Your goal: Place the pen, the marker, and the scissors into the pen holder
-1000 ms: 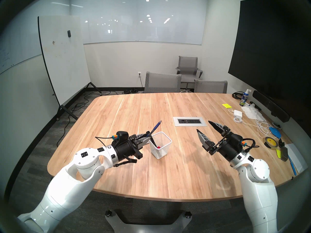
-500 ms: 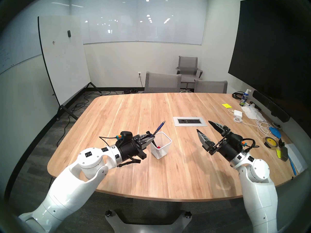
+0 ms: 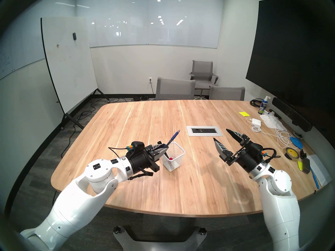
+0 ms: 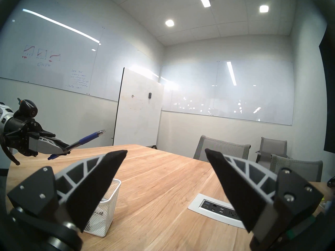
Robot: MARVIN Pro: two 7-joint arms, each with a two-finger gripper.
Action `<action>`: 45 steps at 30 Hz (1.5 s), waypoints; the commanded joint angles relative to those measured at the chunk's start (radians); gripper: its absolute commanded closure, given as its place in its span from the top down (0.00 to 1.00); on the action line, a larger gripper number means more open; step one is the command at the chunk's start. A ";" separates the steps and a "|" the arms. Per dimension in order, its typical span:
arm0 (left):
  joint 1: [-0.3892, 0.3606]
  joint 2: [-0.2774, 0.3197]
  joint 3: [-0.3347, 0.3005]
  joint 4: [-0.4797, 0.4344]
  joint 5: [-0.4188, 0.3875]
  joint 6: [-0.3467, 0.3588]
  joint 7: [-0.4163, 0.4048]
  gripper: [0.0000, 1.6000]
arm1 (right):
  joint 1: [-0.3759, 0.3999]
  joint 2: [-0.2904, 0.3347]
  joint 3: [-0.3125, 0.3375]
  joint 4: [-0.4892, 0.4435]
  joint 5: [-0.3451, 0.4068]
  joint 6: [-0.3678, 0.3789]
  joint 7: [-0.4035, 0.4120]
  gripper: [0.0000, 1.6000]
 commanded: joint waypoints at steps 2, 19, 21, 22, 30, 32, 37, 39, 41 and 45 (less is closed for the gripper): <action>-0.010 -0.002 -0.002 -0.018 0.000 -0.015 -0.010 0.00 | 0.019 0.020 0.006 -0.011 0.017 0.026 0.011 1.00; -0.017 -0.016 0.008 -0.013 0.017 -0.026 -0.026 0.00 | 0.018 0.016 0.022 -0.024 0.022 0.106 0.007 1.00; -0.020 -0.020 0.011 -0.011 0.019 -0.026 -0.028 0.00 | 0.016 0.017 0.023 -0.027 0.021 0.113 0.005 1.00; -0.021 -0.022 0.013 -0.010 0.019 -0.027 -0.029 0.00 | 0.015 0.018 0.023 -0.030 0.019 0.119 0.002 1.00; -0.026 -0.031 0.023 -0.010 0.022 -0.029 -0.030 0.00 | 0.022 0.037 0.020 -0.027 0.019 0.135 0.021 1.00; -0.026 -0.031 0.025 -0.009 0.023 -0.030 -0.031 0.00 | 0.027 0.048 0.017 -0.021 0.020 0.140 0.033 1.00; -0.022 -0.031 0.027 -0.007 0.022 -0.036 -0.032 0.00 | 0.041 0.053 0.016 -0.005 0.027 0.137 0.061 1.00; -0.020 -0.029 0.025 -0.008 0.022 -0.039 -0.033 0.00 | 0.049 0.060 0.012 0.007 0.027 0.127 0.083 1.00; -0.018 -0.026 0.023 -0.008 0.021 -0.041 -0.034 0.00 | 0.056 0.068 0.009 0.016 0.016 0.109 0.098 1.00; -0.014 -0.021 0.016 -0.012 0.016 -0.045 -0.037 0.00 | 0.063 0.072 0.008 0.023 0.013 0.103 0.113 1.00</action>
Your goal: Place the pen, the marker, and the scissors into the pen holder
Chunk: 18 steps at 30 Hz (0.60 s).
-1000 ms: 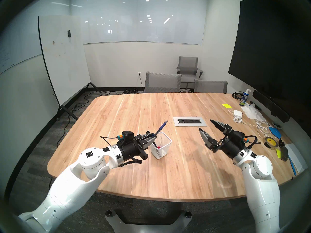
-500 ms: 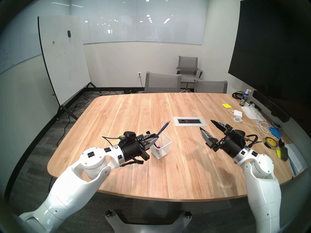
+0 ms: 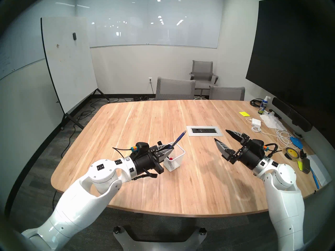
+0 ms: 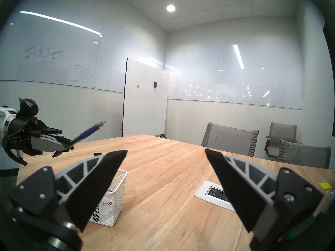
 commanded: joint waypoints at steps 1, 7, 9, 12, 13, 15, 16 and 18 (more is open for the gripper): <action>0.002 -0.002 -0.014 -0.021 -0.009 -0.017 -0.001 0.00 | 0.033 0.021 -0.004 0.003 -0.002 -0.028 0.031 1.00; 0.006 -0.001 -0.019 -0.022 -0.015 -0.026 -0.009 0.00 | 0.036 0.019 -0.003 0.006 -0.002 -0.030 0.038 1.00; 0.007 -0.003 -0.020 -0.022 -0.019 -0.032 -0.013 0.00 | 0.037 0.018 -0.003 0.007 -0.003 -0.030 0.039 1.00; 0.010 -0.008 -0.015 -0.028 -0.019 -0.035 -0.015 0.00 | 0.038 0.017 -0.002 0.007 -0.003 -0.030 0.041 1.00; 0.012 -0.009 -0.014 -0.030 -0.019 -0.035 -0.014 0.00 | 0.038 0.017 -0.002 0.007 -0.003 -0.030 0.041 1.00; 0.013 -0.013 -0.011 -0.031 -0.017 -0.035 -0.012 0.00 | 0.038 0.017 -0.002 0.008 -0.004 -0.030 0.042 1.00; 0.012 -0.015 -0.010 -0.031 -0.017 -0.035 -0.013 0.00 | 0.038 0.016 -0.002 0.008 -0.004 -0.030 0.042 1.00; 0.011 -0.017 -0.006 -0.031 -0.015 -0.033 -0.013 0.00 | 0.039 0.016 -0.002 0.008 -0.004 -0.030 0.043 1.00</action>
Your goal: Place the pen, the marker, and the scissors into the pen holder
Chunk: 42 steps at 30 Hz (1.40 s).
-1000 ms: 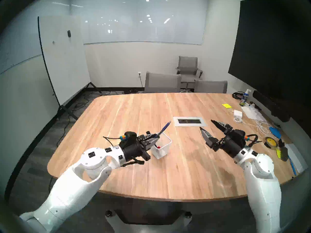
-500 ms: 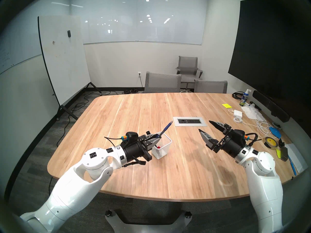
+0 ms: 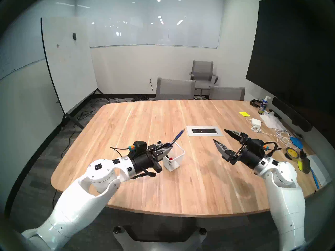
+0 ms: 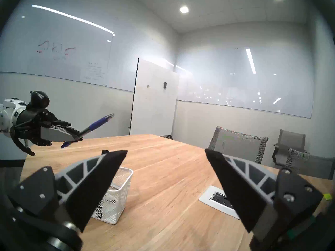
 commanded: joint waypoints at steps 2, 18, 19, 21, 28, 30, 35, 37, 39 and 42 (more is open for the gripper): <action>-0.001 -0.017 0.009 -0.027 0.000 -0.012 0.003 0.00 | 0.016 0.003 0.005 -0.009 0.002 -0.005 -0.002 1.00; -0.002 -0.011 0.016 -0.013 -0.001 -0.020 0.003 0.00 | 0.013 -0.057 -0.045 -0.054 -0.001 0.019 -0.048 1.00; -0.002 -0.011 0.016 -0.013 -0.001 -0.020 0.003 0.00 | 0.013 -0.057 -0.045 -0.054 -0.001 0.019 -0.048 1.00; 0.001 -0.009 0.014 -0.014 -0.003 -0.022 0.002 0.00 | 0.014 -0.062 -0.055 -0.055 -0.013 0.015 -0.059 1.00; 0.007 -0.006 0.008 -0.016 -0.005 -0.026 0.000 0.00 | 0.030 -0.075 -0.087 -0.042 -0.025 0.023 -0.081 1.00; 0.008 -0.006 0.008 -0.019 -0.005 -0.026 0.000 0.00 | 0.039 -0.080 -0.096 -0.036 -0.027 0.025 -0.088 1.00; 0.010 -0.008 0.010 -0.024 -0.002 -0.024 0.000 0.00 | 0.057 -0.087 -0.120 -0.028 -0.040 0.023 -0.095 1.00; 0.010 -0.009 0.011 -0.023 -0.001 -0.024 0.000 0.00 | 0.063 -0.091 -0.128 -0.026 -0.041 0.024 -0.097 1.00; 0.009 -0.010 0.012 -0.023 -0.001 -0.023 0.000 0.00 | 0.068 -0.095 -0.136 -0.026 -0.045 0.025 -0.102 1.00; 0.008 -0.013 0.016 -0.023 0.001 -0.022 -0.001 0.00 | 0.078 -0.102 -0.150 -0.021 -0.049 0.027 -0.108 1.00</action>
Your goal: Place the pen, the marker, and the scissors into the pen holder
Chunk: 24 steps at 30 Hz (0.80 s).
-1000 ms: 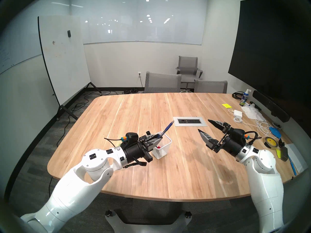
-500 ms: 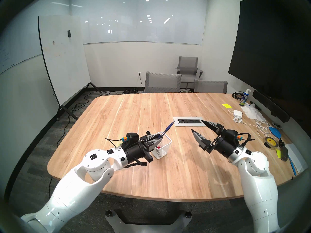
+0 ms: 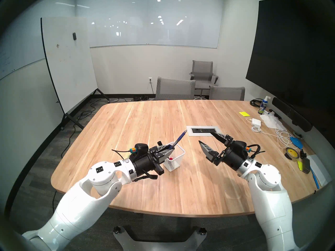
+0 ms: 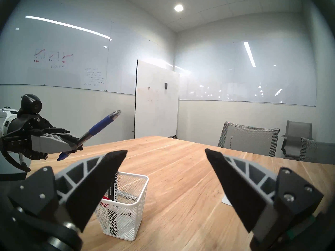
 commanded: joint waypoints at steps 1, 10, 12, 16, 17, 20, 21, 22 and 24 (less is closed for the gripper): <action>-0.005 -0.007 0.007 -0.025 0.004 -0.007 -0.001 0.00 | 0.045 -0.016 -0.021 -0.002 0.000 -0.001 -0.012 1.00; -0.002 -0.005 0.009 -0.031 0.003 -0.007 0.002 0.00 | 0.069 -0.031 -0.057 0.009 -0.006 0.000 -0.025 1.00; 0.001 -0.002 0.008 -0.034 0.003 -0.007 0.002 0.00 | 0.072 -0.034 -0.064 0.012 -0.008 -0.003 -0.027 1.00; 0.005 0.004 0.008 -0.039 0.005 -0.008 0.001 0.00 | 0.081 -0.041 -0.080 0.017 -0.009 -0.004 -0.034 1.00; 0.005 0.004 0.008 -0.040 0.005 -0.009 0.001 0.00 | 0.083 -0.043 -0.084 0.018 -0.011 -0.004 -0.036 1.00; 0.007 0.006 0.007 -0.042 0.004 -0.009 0.000 0.00 | 0.092 -0.049 -0.098 0.020 -0.012 -0.004 -0.040 1.00; 0.007 0.007 0.008 -0.043 0.004 -0.009 0.000 0.00 | 0.095 -0.051 -0.103 0.020 -0.014 -0.003 -0.043 1.00; 0.008 0.007 0.009 -0.044 0.005 -0.009 -0.001 0.00 | 0.099 -0.052 -0.107 0.021 -0.014 -0.003 -0.043 1.00; 0.009 0.008 0.011 -0.044 0.007 -0.009 -0.002 0.00 | 0.106 -0.055 -0.115 0.021 -0.016 -0.001 -0.049 1.00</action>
